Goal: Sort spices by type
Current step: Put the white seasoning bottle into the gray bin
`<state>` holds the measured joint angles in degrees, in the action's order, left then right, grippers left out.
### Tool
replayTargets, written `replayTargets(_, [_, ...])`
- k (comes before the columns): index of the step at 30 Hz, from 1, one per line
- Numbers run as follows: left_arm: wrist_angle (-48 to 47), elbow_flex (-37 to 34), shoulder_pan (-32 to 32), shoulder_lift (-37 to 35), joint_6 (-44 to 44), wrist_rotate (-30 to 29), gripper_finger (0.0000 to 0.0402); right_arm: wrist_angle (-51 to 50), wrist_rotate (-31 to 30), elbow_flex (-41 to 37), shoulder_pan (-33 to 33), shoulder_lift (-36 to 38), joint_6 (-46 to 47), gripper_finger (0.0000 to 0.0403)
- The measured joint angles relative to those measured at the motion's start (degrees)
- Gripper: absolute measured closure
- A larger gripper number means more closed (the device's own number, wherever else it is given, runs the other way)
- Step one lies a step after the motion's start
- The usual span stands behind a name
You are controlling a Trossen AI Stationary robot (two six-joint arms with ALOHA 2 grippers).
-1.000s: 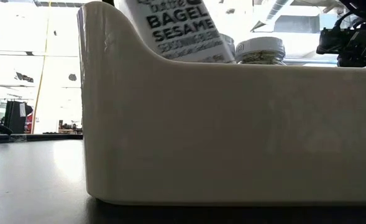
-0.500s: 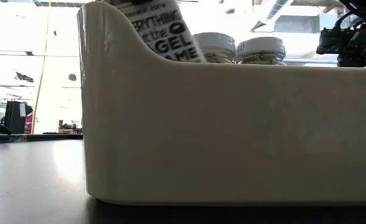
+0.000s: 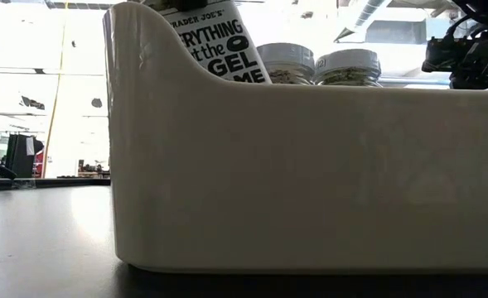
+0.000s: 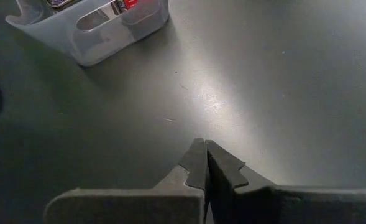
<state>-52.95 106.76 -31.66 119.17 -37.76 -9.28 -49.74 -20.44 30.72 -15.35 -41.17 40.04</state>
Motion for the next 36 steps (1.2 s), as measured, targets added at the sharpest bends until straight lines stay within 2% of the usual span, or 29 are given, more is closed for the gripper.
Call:
replayTargets(18, [2.47, 0.00, 0.00, 0.00, -0.24, -0.17, 0.0194, 0.00, 0.02, 0.00, 0.00, -0.02, -0.02, 0.0376])
replayTargets(28, [2.74, 0.11, 0.02, 0.00, 0.04, -1.01, 0.0139, 0.00, 0.02, 0.00, 0.00, 0.00, -0.02, 0.0376])
replayTargets(36, [2.75, 0.10, 0.04, 0.00, -0.45, -0.98, 0.0133, 0.00, 0.02, 0.00, 0.00, 0.00, -0.03, 0.0376])
